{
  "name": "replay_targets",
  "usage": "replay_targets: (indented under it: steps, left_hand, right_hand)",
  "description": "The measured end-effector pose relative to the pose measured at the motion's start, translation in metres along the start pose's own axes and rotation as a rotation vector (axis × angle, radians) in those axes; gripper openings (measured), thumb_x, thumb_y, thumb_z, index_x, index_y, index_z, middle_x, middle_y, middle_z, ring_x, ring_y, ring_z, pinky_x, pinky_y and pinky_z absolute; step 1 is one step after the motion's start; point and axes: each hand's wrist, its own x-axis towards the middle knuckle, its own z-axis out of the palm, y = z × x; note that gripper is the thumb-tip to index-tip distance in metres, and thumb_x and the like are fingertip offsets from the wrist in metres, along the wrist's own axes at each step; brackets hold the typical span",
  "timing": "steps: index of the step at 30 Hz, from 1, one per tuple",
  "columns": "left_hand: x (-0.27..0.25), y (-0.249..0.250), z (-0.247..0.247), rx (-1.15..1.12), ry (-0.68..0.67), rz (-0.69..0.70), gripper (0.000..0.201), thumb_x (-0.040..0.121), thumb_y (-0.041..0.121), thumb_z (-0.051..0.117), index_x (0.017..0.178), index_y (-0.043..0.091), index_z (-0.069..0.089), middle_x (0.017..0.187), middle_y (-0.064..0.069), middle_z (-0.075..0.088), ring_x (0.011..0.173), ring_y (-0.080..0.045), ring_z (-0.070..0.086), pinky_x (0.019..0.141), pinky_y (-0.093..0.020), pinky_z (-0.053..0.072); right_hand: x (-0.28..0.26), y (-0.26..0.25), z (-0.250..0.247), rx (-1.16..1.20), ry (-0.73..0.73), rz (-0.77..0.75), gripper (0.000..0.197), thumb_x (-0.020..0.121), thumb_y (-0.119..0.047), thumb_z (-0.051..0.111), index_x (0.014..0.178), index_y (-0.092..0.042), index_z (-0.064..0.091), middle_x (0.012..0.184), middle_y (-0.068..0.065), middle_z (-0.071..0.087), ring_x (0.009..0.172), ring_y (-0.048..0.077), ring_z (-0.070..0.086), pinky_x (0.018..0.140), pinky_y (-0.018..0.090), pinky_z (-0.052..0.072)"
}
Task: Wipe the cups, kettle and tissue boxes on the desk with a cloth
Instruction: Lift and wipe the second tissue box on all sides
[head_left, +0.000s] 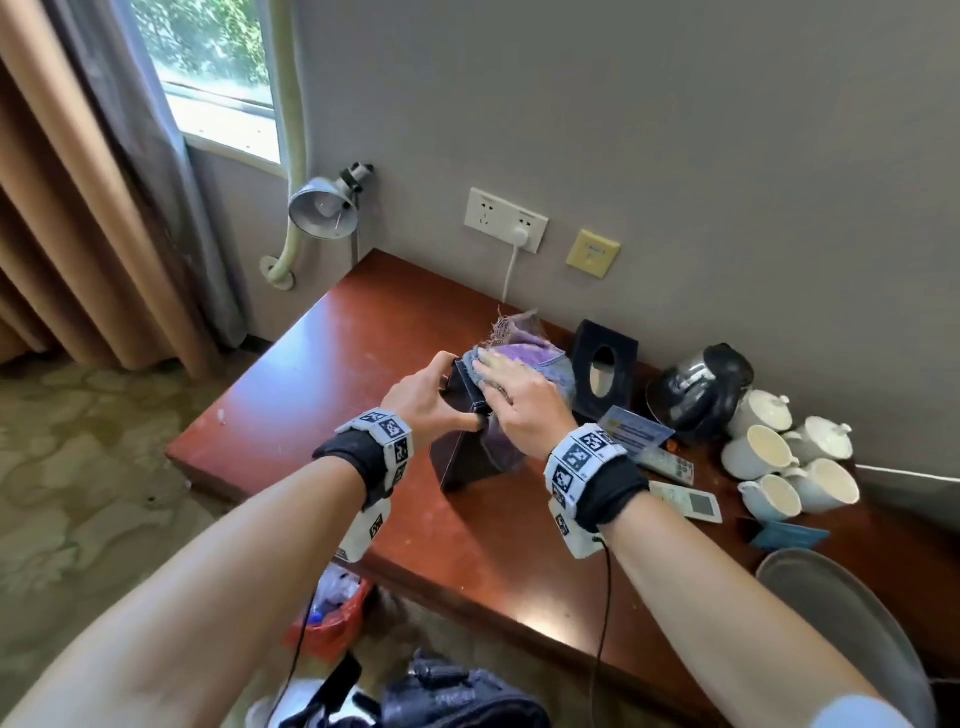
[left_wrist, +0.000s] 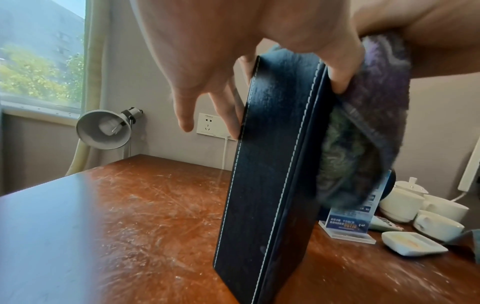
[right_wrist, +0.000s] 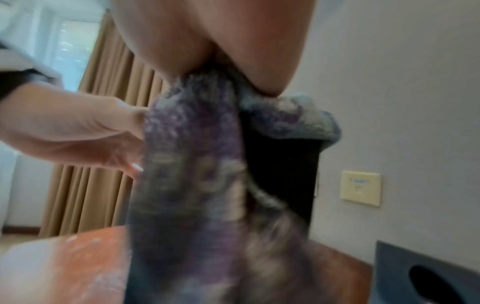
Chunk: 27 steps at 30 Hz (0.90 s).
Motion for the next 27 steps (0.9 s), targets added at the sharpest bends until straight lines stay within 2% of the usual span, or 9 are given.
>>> replay_targets:
  steps: [2, 6, 8, 10, 13, 17, 21, 23, 27]
  left_hand:
    - [-0.002, 0.002, -0.002, 0.003, 0.000, -0.006, 0.079, 0.049, 0.061, 0.075, 0.117, 0.034, 0.044, 0.104, 0.005, 0.068, 0.097, -0.023, 0.066, 0.088, -0.040, 0.054]
    - [-0.004, 0.001, -0.002, -0.008, -0.010, -0.007, 0.072, 0.059, 0.057, 0.082, 0.113, 0.034, 0.042, 0.104, 0.003, 0.066, 0.094, -0.025, 0.064, 0.087, -0.042, 0.053]
    - [-0.005, 0.001, -0.001, -0.009, -0.004, -0.012, 0.071, 0.060, 0.057, 0.083, 0.113, 0.036, 0.042, 0.104, 0.005, 0.066, 0.095, -0.024, 0.065, 0.088, -0.040, 0.053]
    - [-0.006, 0.003, -0.001, -0.011, -0.002, -0.016, 0.074, 0.054, 0.064, 0.078, 0.112, 0.040, 0.040, 0.104, 0.007, 0.066, 0.097, -0.021, 0.065, 0.088, -0.039, 0.054]
    - [-0.007, 0.005, -0.001, 0.001, 0.000, -0.020, 0.084, 0.044, 0.069, 0.066, 0.119, 0.041, 0.038, 0.110, 0.006, 0.066, 0.102, -0.021, 0.066, 0.088, -0.038, 0.055]
    - [-0.012, 0.005, 0.004, 0.004, 0.018, -0.015, 0.073, 0.061, 0.053, 0.080, 0.121, 0.037, 0.040, 0.107, 0.007, 0.066, 0.098, -0.018, 0.066, 0.087, -0.037, 0.055]
    - [-0.019, 0.006, 0.016, -0.025, -0.006, 0.050, 0.065, 0.066, 0.057, 0.081, 0.112, 0.035, 0.041, 0.109, 0.007, 0.066, 0.098, -0.017, 0.064, 0.087, -0.037, 0.053]
    - [-0.021, 0.006, 0.021, -0.075, -0.054, 0.089, 0.056, 0.072, 0.052, 0.081, 0.109, 0.036, 0.041, 0.108, 0.010, 0.064, 0.099, -0.015, 0.064, 0.089, -0.039, 0.053]
    - [-0.017, 0.007, 0.024, -0.121, -0.147, 0.178, 0.045, 0.079, 0.037, 0.081, 0.110, 0.033, 0.049, 0.121, 0.009, 0.061, 0.106, -0.012, 0.062, 0.097, -0.041, 0.049]
  right_hand:
    - [0.001, 0.019, -0.006, 0.013, -0.016, 0.035, 0.039, 0.102, -0.018, 0.048, 0.141, -0.012, 0.052, 0.152, 0.002, 0.043, 0.144, 0.015, 0.033, 0.120, 0.024, 0.015]
    - [0.003, 0.045, -0.023, 0.089, 0.105, 0.265, 0.038, 0.102, -0.024, 0.046, 0.139, -0.020, 0.055, 0.152, -0.007, 0.043, 0.143, 0.011, 0.035, 0.121, 0.033, 0.022]
    - [0.005, 0.035, -0.020, 0.021, 0.115, 0.309, 0.040, 0.103, -0.024, 0.043, 0.142, -0.020, 0.052, 0.155, -0.006, 0.038, 0.145, 0.012, 0.032, 0.120, 0.029, 0.017]
    - [0.005, 0.017, -0.010, -0.101, 0.116, 0.267, 0.042, 0.104, -0.022, 0.040, 0.144, -0.016, 0.048, 0.156, -0.001, 0.037, 0.146, 0.013, 0.029, 0.118, 0.026, 0.012]
    - [-0.001, -0.004, 0.009, -0.088, 0.086, 0.096, 0.043, 0.102, -0.018, 0.043, 0.144, -0.009, 0.048, 0.154, 0.005, 0.040, 0.146, 0.016, 0.031, 0.122, 0.032, 0.013]
    - [-0.005, 0.008, 0.006, -0.016, 0.060, 0.069, 0.045, 0.101, -0.025, 0.039, 0.141, -0.012, 0.052, 0.153, 0.002, 0.042, 0.146, 0.014, 0.029, 0.123, 0.036, 0.009]
    - [-0.014, 0.015, -0.010, 0.051, 0.205, 0.310, 0.040, 0.105, -0.024, 0.039, 0.143, -0.017, 0.050, 0.159, -0.001, 0.030, 0.151, 0.017, 0.016, 0.119, 0.046, -0.005]
    - [-0.021, 0.018, -0.015, 0.199, 0.241, 0.464, 0.041, 0.106, -0.027, 0.039, 0.145, -0.018, 0.047, 0.163, -0.001, 0.019, 0.152, 0.020, 0.005, 0.121, 0.050, -0.001]
    - [-0.034, 0.038, -0.015, 0.485, 0.312, 0.553, 0.042, 0.104, -0.034, 0.042, 0.144, -0.024, 0.049, 0.163, 0.001, 0.018, 0.151, 0.016, 0.013, 0.123, 0.036, 0.011]
